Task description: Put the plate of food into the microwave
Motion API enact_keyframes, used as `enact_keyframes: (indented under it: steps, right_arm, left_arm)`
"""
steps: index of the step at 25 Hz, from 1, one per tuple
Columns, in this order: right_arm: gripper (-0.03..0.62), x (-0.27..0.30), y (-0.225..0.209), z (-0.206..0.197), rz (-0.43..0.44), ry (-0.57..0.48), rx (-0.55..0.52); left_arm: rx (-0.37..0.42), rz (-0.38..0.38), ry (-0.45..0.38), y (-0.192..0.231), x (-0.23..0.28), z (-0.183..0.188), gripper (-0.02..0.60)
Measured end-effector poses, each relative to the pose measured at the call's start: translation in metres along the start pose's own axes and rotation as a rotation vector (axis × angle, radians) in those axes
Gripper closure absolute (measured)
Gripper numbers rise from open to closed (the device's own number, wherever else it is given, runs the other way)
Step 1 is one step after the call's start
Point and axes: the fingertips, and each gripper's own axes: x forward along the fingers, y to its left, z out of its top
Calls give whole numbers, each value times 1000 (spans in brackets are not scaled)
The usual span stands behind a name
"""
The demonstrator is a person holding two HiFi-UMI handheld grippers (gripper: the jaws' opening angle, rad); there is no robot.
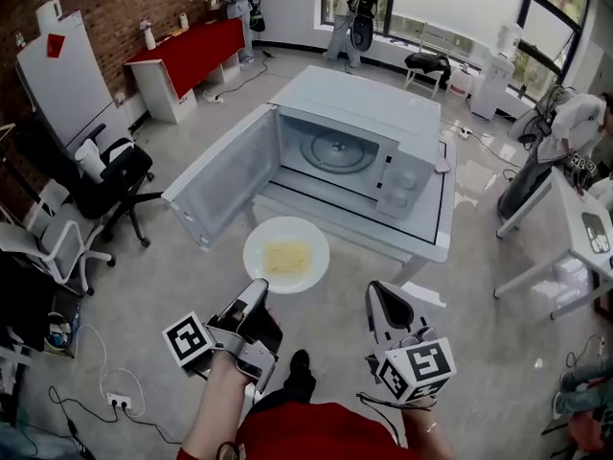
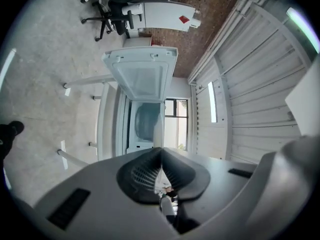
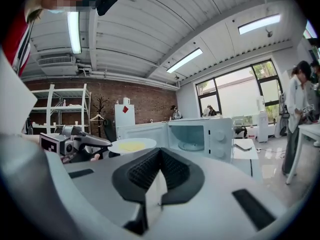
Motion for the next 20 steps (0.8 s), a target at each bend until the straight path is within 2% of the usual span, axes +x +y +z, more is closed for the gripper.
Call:
enact_keyframes:
  steps: [9, 20]
  right_arm:
    - [582, 74, -15, 23, -43, 9, -10]
    - [582, 100, -30, 29, -43, 55, -24]
  left_arm:
    - [-7, -13, 66, -7, 69, 51, 565]
    - [-50, 1, 95, 0, 102, 50, 565]
